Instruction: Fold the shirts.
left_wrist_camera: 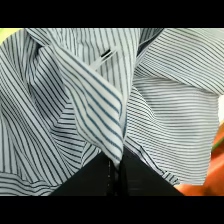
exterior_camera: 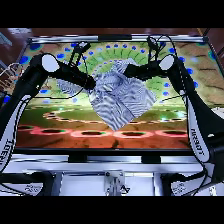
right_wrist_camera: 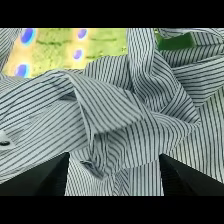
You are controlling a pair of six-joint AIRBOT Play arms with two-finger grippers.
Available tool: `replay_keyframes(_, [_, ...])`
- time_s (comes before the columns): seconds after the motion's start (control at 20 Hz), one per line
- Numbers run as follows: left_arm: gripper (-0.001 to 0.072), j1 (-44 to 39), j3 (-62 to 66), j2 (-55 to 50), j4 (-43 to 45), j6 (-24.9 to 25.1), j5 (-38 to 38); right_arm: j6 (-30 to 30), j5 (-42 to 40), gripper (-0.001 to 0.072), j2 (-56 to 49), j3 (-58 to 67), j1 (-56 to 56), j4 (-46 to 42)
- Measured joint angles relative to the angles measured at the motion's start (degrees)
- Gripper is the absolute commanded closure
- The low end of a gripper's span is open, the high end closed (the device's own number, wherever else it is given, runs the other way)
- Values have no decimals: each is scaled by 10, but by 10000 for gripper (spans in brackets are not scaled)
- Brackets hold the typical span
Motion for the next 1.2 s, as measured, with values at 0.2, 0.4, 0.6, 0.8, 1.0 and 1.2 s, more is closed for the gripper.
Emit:
replay_keyframes(0.2, [644,-14,0,16,14,1,-16,-35,63,23,-38,43,14,-20])
replay_keyframes(0.4, [644,-20,0,25,19,2,-21,-60,86,25,-53,55,41,-52])
replay_keyframes(0.6, [644,-28,0,45,20,14,-23,-61,78,424,-58,58,59,-118])
replay_keyframes(0.8, [644,-34,0,62,21,19,-27,-55,50,631,-56,59,64,-156])
replay_keyframes(1.0, [643,-34,23,68,21,19,-7,-68,57,632,-7,60,65,-174])
replay_keyframes(1.2, [644,-33,134,71,13,-13,12,-65,52,631,113,61,66,-189])
